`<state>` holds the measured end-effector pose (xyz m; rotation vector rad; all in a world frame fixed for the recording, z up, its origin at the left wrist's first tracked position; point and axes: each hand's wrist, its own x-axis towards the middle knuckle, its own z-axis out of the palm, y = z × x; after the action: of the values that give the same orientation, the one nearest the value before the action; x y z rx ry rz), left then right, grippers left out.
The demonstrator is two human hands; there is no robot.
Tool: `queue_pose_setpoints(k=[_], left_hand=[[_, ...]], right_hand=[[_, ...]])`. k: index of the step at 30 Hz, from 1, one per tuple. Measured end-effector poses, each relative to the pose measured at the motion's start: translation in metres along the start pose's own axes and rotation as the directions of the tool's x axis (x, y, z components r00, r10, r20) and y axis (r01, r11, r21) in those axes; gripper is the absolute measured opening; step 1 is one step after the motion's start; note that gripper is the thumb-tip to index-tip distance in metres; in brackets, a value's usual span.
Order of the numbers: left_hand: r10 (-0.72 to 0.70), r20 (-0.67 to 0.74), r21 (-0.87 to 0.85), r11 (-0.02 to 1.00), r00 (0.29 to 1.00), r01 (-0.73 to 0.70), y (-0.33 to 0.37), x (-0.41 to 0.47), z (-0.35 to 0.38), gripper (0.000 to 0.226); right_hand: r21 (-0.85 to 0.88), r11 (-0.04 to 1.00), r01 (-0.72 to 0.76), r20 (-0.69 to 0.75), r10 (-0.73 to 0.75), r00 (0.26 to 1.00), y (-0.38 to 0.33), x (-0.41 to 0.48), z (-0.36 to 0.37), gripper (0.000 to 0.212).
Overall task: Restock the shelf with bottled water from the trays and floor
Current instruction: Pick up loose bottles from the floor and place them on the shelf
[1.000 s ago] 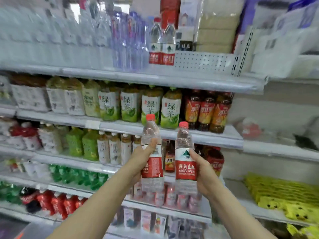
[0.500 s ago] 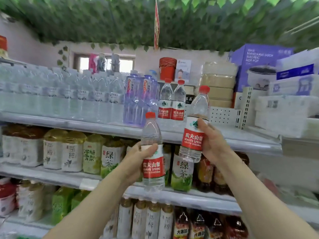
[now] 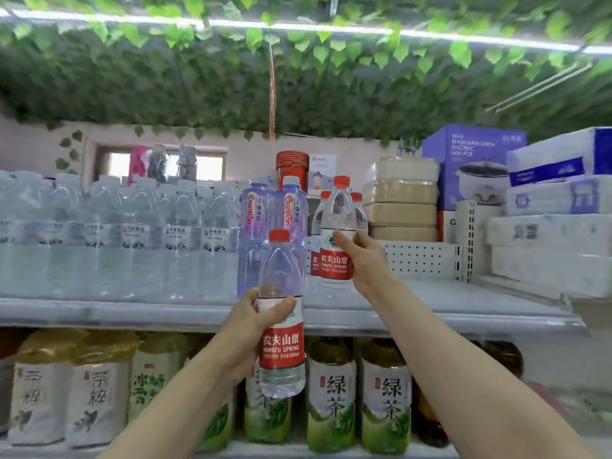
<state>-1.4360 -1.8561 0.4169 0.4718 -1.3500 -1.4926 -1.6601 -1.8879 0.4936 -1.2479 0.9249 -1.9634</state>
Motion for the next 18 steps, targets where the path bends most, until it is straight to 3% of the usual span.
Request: queue_pose_setpoints(k=[2, 9, 15, 18], left_hand=[[0.003, 0.007, 0.008, 1.0, 1.0, -0.003, -0.001, 0.005, -0.005, 0.067], [0.017, 0.018, -0.004, 1.0, 1.0, -0.017, -0.003, 0.016, -0.011, 0.071], [0.021, -0.004, -0.004, 1.0, 1.0, -0.021, -0.002, 0.018, -0.011, 0.082], [0.014, -0.002, 0.002, 1.0, 1.0, -0.014, -0.001, 0.018, -0.01, 0.084]], right_hand=[[0.002, 1.0, -0.014, -0.027, 0.014, 1.0, 0.007, 0.006, 0.005, 0.062], [-0.122, 0.992, -0.022, -0.07, 0.013, 0.997, 0.022, 0.016, 0.01, 0.074], [-0.473, 0.88, 0.032, -0.036, -0.055, 0.998, 0.019, 0.005, 0.003, 0.044], [-0.632, 0.775, 0.004, -0.02, -0.021, 1.0, 0.023, 0.0, -0.003, 0.054]])
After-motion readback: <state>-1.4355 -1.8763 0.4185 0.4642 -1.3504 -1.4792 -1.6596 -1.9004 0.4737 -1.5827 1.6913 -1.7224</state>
